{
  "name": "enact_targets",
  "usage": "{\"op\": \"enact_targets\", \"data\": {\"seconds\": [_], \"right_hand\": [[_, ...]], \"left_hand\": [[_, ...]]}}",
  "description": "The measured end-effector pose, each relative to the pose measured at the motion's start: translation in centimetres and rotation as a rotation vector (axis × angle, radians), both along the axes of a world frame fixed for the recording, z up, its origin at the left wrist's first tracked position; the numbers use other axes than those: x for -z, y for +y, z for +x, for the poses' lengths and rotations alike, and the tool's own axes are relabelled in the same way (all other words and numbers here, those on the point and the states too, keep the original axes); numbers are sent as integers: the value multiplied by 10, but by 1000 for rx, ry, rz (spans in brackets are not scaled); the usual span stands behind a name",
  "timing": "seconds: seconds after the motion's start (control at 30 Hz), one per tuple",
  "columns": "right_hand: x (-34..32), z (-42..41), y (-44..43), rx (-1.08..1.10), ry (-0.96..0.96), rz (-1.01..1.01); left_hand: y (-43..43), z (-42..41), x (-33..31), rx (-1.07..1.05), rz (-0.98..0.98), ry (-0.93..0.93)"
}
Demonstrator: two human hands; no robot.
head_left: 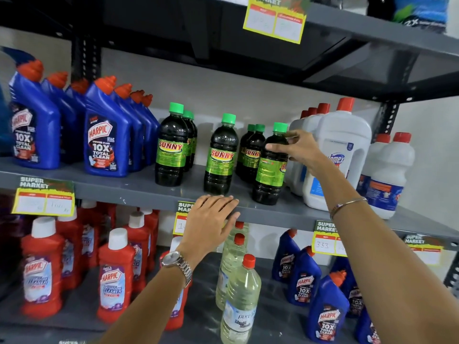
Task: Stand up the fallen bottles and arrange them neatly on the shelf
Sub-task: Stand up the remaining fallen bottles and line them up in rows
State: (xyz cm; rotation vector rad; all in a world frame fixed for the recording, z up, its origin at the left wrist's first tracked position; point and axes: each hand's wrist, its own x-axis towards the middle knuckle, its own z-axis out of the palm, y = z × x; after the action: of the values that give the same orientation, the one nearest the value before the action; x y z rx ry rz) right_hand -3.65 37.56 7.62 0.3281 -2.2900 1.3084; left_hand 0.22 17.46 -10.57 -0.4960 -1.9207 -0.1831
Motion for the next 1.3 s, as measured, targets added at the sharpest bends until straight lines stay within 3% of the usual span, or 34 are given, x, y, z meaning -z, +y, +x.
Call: {"op": "enact_targets", "data": {"seconds": [0.07,0.23,0.43,0.6,0.87,1.03,1.3], "right_hand": [[1,-2,-3,-16,6,11],[5,-7,-10,-170,-66,-257],[14,-11,-3,-109,4,-106],[17,-12,-8,-244,-60,-269],[18,-14,3,-175,1,-142],[26,-15,7,-267,-101,-149],[31,-11,8,-310,-84,-183]], "left_hand": [[0,1,0,-4,-5,-4],[-1,2,-1,-4,-5,-14],[0,0,1,-15,-1,11],[0,-1,2,-2,1,40],[0,-2,2,7,3,38],[1,-2,3,5,15,46],[1,-3,3,4,15,39]]}}
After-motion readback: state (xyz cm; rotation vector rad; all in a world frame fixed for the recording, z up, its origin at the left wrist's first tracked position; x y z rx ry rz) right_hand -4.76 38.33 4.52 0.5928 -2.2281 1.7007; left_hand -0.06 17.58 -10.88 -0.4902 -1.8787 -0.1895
